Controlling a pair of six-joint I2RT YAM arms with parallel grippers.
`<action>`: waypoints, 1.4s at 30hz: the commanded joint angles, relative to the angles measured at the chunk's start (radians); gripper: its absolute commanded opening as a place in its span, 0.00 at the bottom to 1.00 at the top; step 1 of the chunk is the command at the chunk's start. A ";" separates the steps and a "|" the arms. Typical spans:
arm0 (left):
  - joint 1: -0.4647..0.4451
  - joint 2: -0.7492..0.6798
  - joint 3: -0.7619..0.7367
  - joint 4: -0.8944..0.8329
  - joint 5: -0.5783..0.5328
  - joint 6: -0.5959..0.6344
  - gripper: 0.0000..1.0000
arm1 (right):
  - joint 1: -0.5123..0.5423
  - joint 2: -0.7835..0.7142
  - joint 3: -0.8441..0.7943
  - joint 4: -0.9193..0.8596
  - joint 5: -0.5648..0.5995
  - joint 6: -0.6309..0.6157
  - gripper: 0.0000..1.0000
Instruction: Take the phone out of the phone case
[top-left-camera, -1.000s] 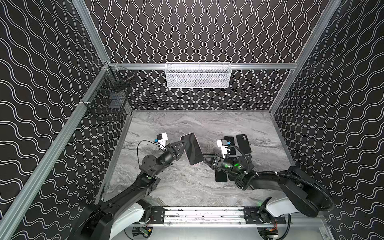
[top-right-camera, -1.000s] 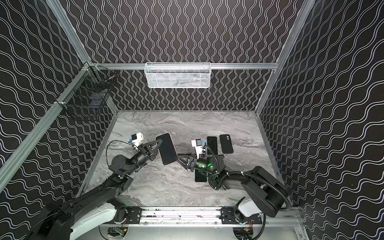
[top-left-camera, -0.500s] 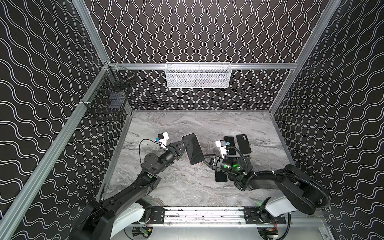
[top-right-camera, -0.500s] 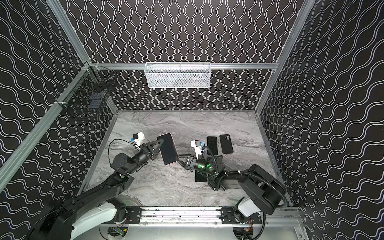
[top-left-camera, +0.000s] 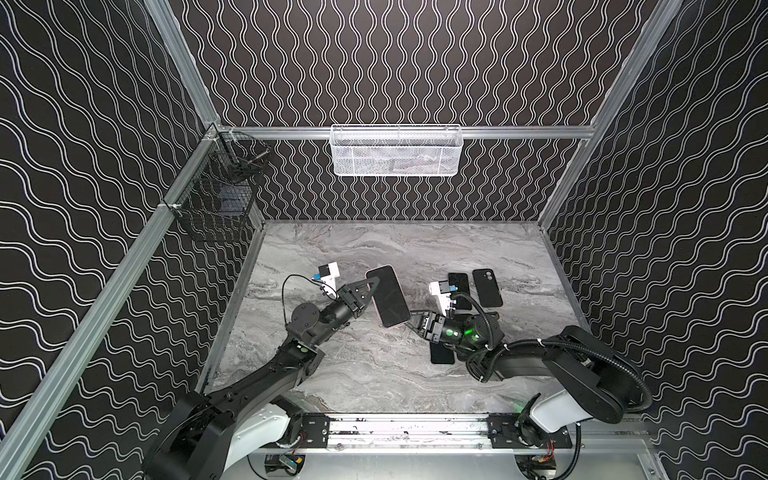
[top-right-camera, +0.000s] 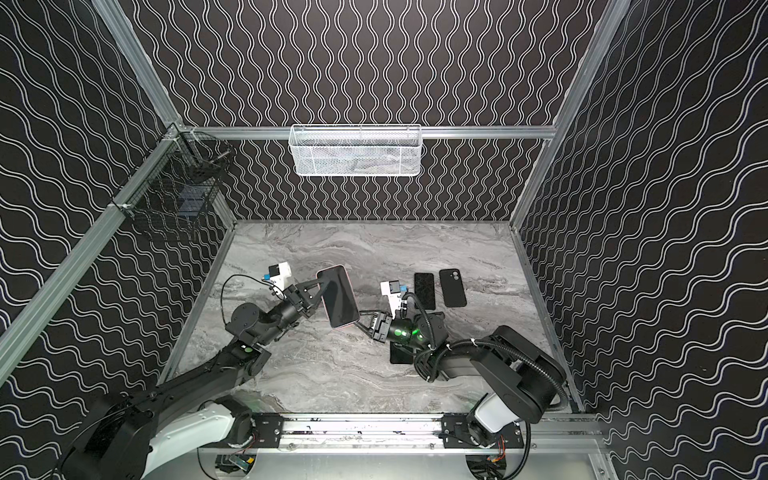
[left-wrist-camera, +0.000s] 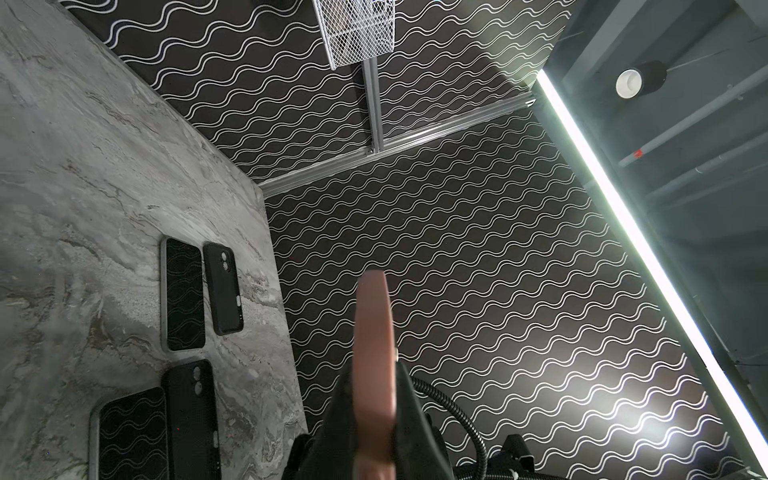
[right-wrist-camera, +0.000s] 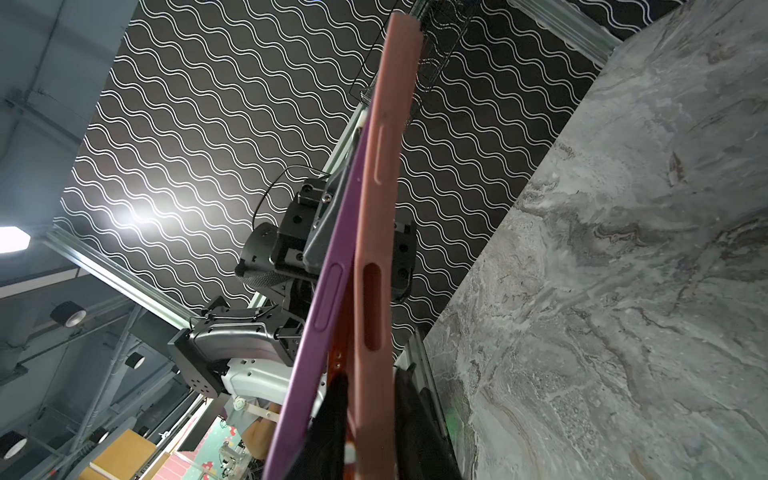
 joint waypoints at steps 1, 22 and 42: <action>0.002 0.006 0.014 -0.045 -0.038 0.085 0.07 | 0.005 -0.001 -0.002 0.231 -0.014 0.037 0.18; 0.004 0.024 0.003 -0.020 -0.028 0.062 0.29 | 0.004 -0.078 -0.036 0.210 0.033 0.100 0.09; 0.005 -0.077 -0.006 -0.143 -0.037 0.068 0.78 | -0.007 -0.093 -0.036 0.180 0.055 0.111 0.09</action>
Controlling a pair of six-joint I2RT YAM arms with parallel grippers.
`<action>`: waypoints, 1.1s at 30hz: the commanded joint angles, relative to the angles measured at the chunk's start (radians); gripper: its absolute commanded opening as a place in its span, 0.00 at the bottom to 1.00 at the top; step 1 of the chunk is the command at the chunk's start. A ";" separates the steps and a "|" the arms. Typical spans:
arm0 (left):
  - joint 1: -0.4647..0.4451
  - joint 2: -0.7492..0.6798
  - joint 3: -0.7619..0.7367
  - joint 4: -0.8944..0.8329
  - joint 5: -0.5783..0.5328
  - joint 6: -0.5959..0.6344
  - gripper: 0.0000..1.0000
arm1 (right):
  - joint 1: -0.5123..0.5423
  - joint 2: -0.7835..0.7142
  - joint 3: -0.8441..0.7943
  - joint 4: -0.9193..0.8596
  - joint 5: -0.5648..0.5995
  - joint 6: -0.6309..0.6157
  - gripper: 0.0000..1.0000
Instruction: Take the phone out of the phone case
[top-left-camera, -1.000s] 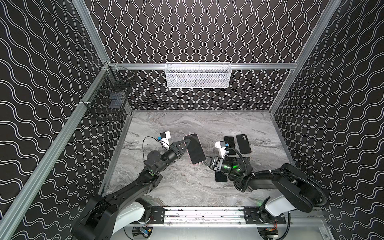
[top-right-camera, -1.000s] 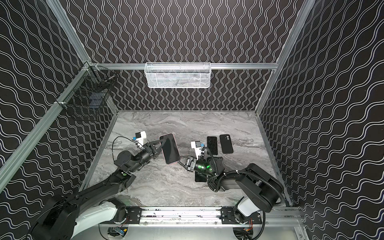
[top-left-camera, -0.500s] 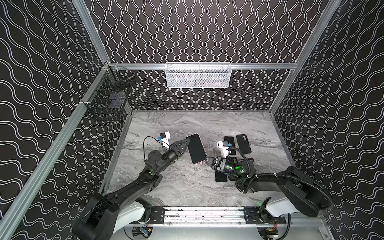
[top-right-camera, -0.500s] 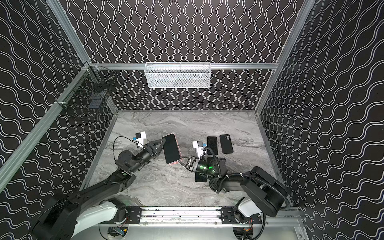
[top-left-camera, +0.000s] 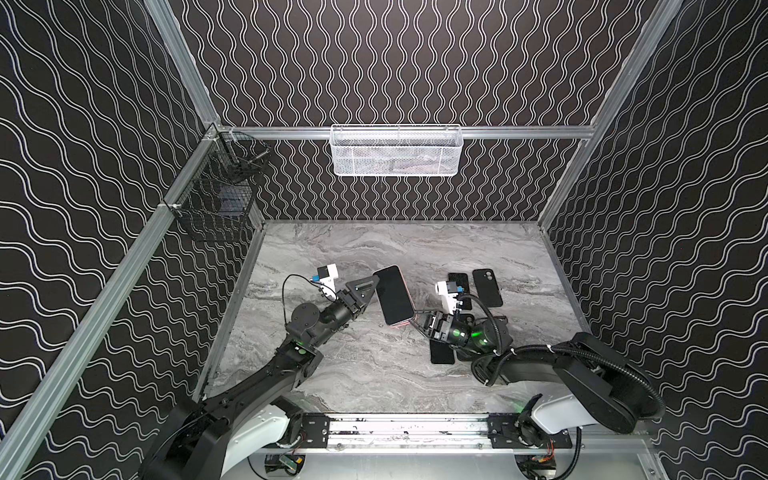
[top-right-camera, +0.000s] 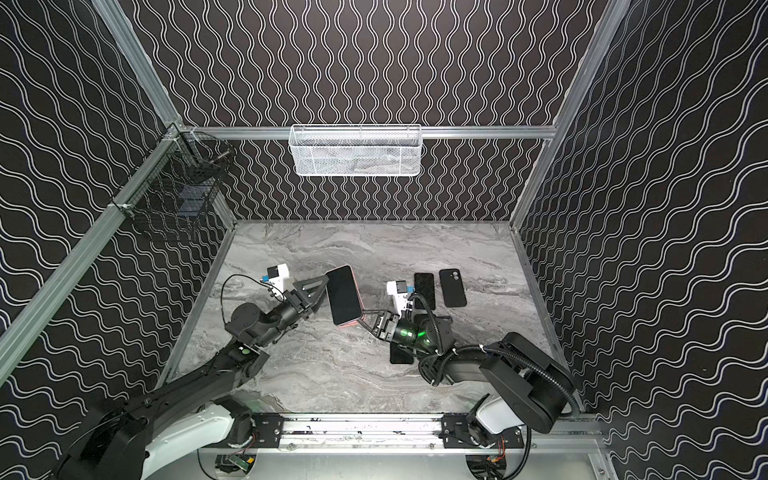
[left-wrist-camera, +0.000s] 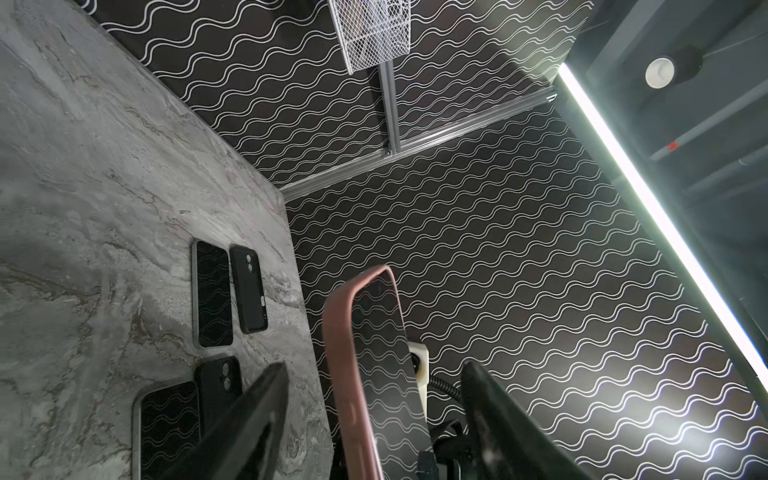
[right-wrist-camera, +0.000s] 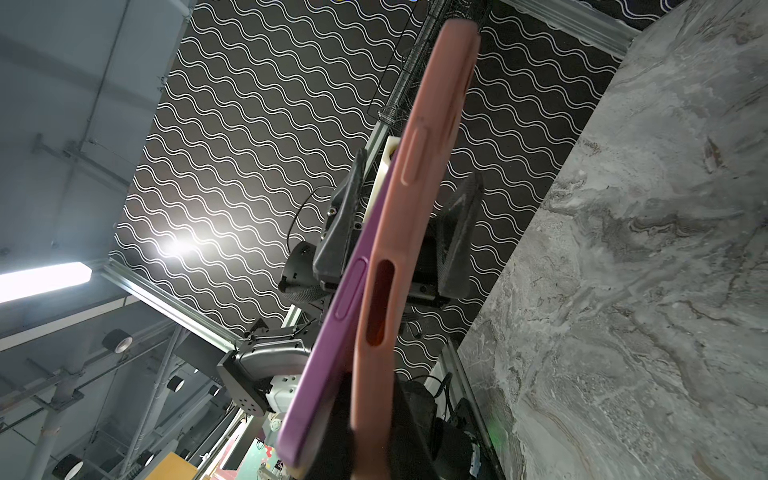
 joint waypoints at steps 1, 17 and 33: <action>0.002 -0.023 -0.001 -0.053 -0.016 0.024 0.81 | -0.002 -0.019 0.002 0.137 0.020 -0.014 0.09; 0.002 -0.140 0.032 -0.333 0.017 -0.012 0.99 | -0.081 -0.035 0.008 0.035 0.017 -0.081 0.10; -0.004 -0.335 -0.034 -0.433 0.056 -0.280 0.99 | -0.139 0.128 0.044 0.148 -0.012 -0.046 0.10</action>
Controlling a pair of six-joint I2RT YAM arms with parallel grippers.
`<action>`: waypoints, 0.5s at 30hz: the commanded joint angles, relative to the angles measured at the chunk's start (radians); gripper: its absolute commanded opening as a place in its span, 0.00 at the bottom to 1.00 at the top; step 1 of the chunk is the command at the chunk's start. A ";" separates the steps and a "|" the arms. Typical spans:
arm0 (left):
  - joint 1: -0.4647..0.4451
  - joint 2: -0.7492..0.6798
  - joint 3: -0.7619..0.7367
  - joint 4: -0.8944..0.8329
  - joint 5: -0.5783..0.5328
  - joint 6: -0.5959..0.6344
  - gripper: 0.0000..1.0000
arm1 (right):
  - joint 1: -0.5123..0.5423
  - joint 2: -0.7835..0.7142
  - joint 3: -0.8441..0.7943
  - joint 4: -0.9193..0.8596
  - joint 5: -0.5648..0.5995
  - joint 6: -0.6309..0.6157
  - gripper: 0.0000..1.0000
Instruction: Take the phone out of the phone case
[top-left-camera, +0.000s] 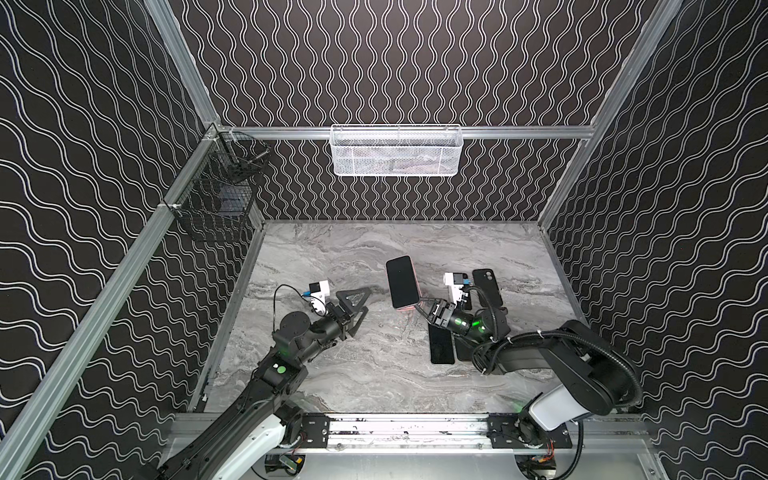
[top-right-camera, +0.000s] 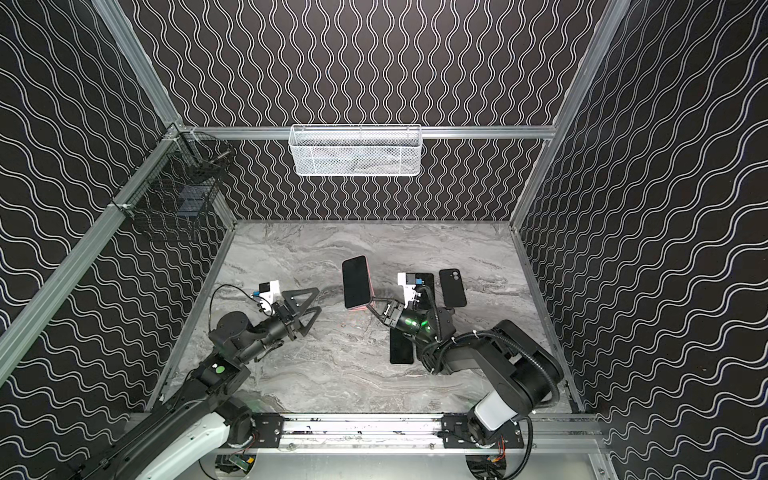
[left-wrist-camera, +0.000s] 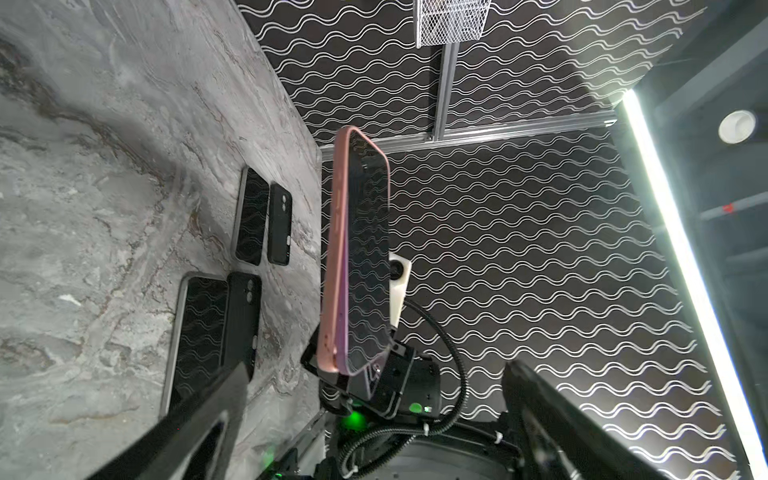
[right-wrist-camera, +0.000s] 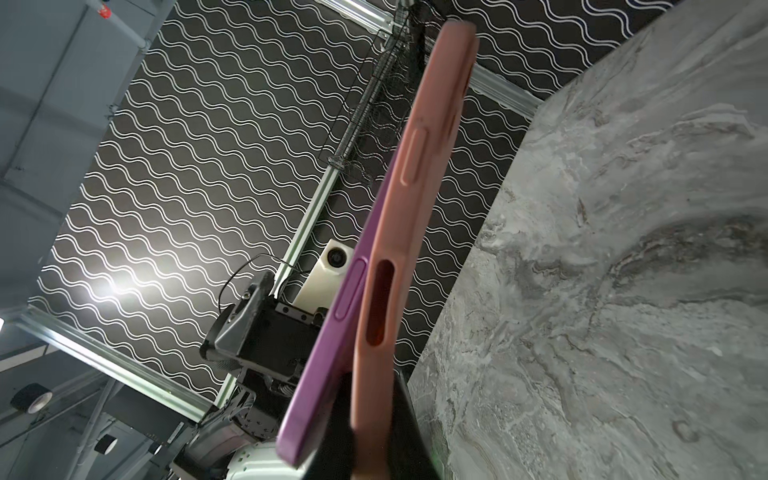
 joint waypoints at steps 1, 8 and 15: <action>-0.003 -0.002 -0.032 0.093 0.031 -0.132 0.99 | -0.001 0.007 0.016 0.137 0.001 -0.005 0.10; -0.029 0.032 -0.063 0.224 0.027 -0.222 0.99 | 0.000 0.027 0.024 0.148 0.010 -0.008 0.10; -0.074 0.117 -0.046 0.321 0.013 -0.251 0.99 | 0.003 0.066 0.019 0.196 0.018 0.005 0.10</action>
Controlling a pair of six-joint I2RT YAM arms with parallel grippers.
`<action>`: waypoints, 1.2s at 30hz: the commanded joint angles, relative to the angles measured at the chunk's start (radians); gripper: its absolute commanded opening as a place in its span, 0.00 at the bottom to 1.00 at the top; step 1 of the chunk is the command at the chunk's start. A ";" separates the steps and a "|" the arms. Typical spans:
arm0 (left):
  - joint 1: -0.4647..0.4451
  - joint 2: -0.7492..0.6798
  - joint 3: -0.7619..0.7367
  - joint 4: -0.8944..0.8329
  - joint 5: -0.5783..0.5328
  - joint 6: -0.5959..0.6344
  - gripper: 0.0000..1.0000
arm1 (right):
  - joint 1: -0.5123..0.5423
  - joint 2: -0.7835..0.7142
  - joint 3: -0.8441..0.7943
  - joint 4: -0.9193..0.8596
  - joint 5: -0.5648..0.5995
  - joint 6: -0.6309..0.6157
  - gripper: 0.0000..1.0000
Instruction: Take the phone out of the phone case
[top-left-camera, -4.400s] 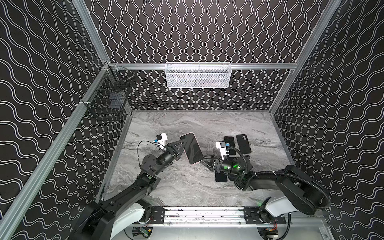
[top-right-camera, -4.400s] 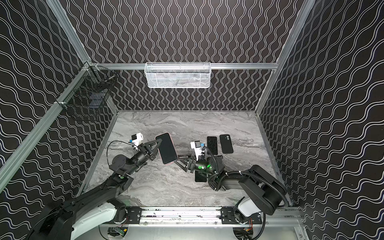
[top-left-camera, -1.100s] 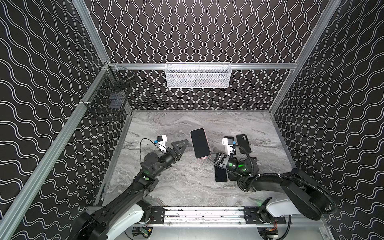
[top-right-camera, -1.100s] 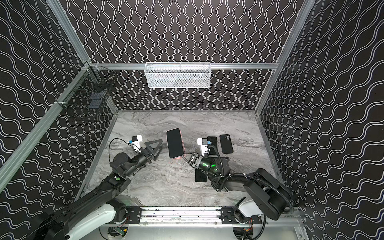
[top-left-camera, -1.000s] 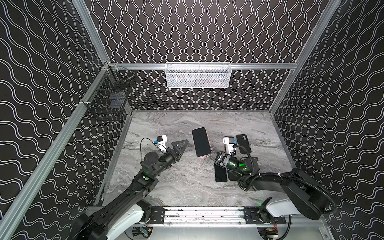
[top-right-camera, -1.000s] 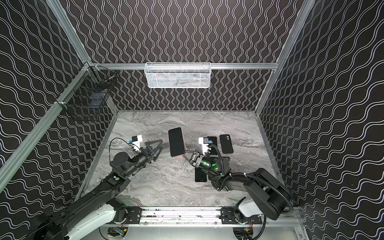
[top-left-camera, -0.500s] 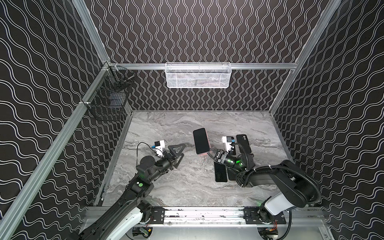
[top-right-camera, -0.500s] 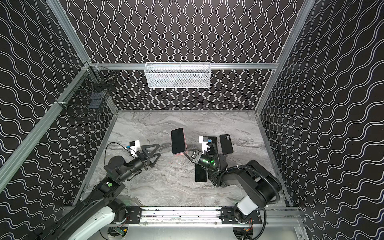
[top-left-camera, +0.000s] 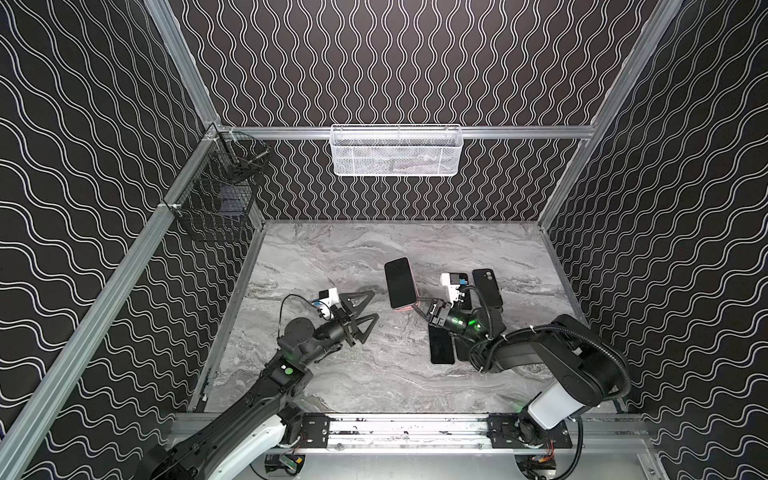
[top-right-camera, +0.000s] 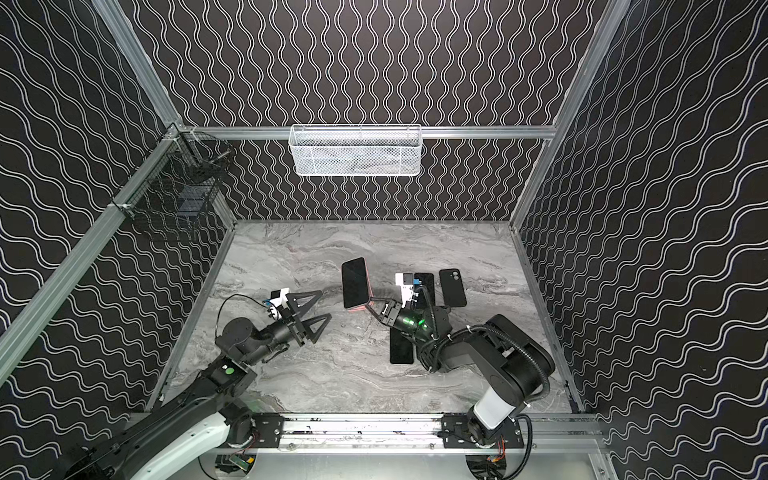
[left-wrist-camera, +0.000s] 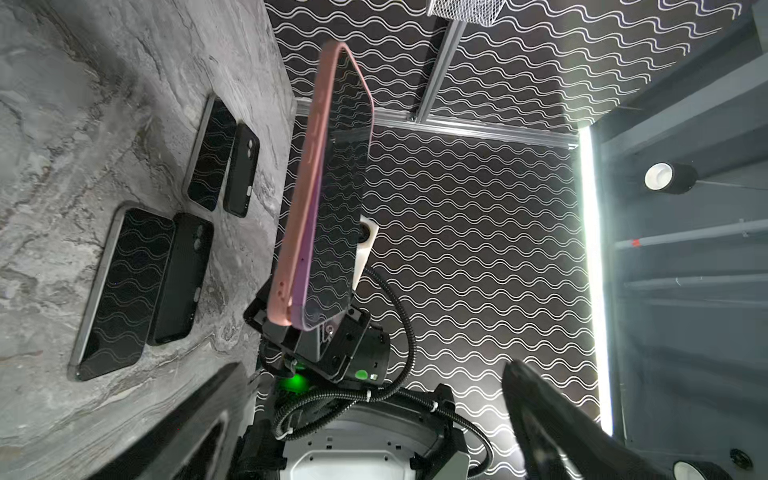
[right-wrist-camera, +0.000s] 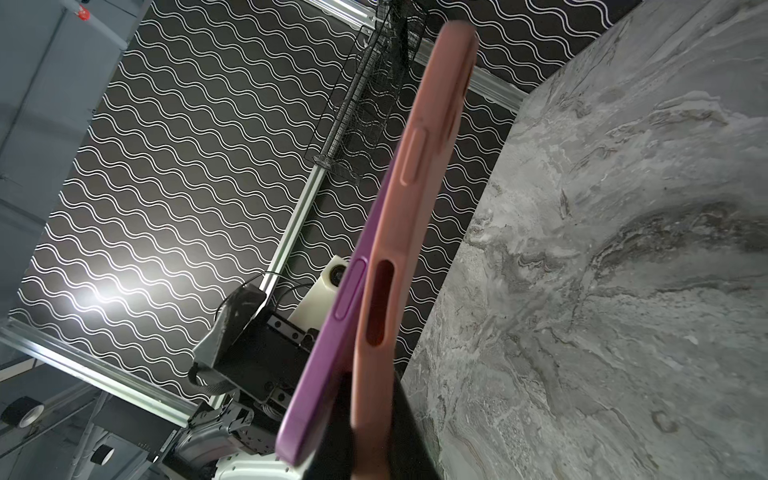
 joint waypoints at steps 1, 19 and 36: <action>-0.023 0.035 0.014 0.101 -0.018 -0.029 0.99 | 0.003 0.010 0.004 0.190 0.013 0.005 0.10; -0.047 0.262 0.018 0.356 -0.010 -0.067 0.99 | 0.022 0.032 0.020 0.187 0.021 0.000 0.09; -0.047 0.242 0.046 0.280 -0.029 -0.005 0.99 | 0.056 0.009 0.004 0.169 0.031 -0.022 0.09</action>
